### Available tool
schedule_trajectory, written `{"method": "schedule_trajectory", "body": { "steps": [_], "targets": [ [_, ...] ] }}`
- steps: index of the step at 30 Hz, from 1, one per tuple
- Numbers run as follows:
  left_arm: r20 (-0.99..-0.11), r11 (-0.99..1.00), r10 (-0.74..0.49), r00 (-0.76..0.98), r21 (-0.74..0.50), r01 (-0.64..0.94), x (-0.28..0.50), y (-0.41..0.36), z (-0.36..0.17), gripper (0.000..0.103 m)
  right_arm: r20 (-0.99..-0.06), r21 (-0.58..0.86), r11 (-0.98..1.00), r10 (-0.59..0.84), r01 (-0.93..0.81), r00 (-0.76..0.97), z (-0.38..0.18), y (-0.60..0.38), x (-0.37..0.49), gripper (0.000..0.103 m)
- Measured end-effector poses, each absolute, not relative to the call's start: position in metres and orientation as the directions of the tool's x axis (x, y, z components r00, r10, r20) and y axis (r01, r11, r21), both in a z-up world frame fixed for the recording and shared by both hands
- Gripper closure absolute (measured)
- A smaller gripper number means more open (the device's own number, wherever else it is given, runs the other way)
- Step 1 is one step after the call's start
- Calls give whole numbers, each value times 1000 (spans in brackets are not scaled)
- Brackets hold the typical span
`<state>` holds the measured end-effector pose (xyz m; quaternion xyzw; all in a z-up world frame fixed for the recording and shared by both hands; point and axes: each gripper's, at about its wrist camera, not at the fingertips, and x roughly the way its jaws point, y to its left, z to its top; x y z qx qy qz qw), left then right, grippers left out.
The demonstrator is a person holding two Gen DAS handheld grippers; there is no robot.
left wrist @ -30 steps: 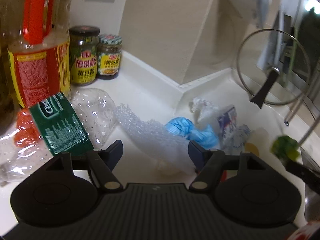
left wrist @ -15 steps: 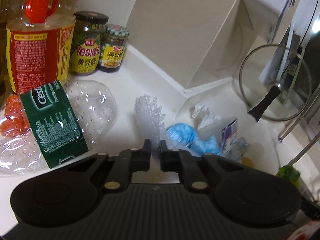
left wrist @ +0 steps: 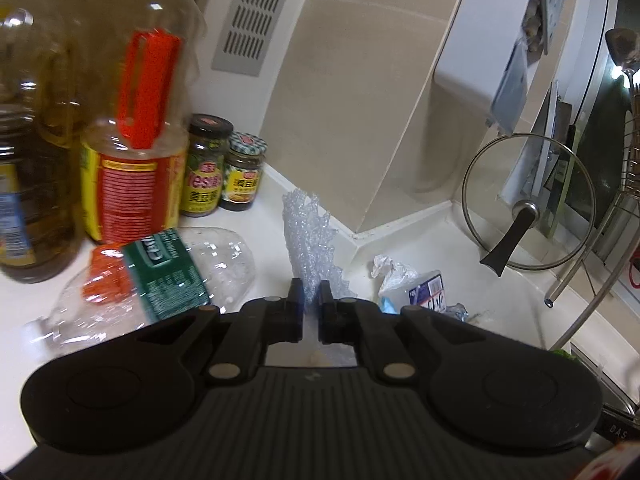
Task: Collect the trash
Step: 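Grasp the clear bubble wrap with the left gripper, then carry the bubble wrap and green wrapper down over the wastebasket with both tools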
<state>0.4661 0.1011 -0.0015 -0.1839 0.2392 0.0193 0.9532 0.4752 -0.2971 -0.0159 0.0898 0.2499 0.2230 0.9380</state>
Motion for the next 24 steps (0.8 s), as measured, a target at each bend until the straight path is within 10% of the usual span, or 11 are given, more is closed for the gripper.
{"method": "schedule_trajectory", "body": {
  "steps": [24],
  "targets": [
    [-518, 927, 11, 855, -316, -204, 275, 12, -5, 98, -409, 311, 736, 674, -601, 615, -2, -334, 375, 88]
  ]
}}
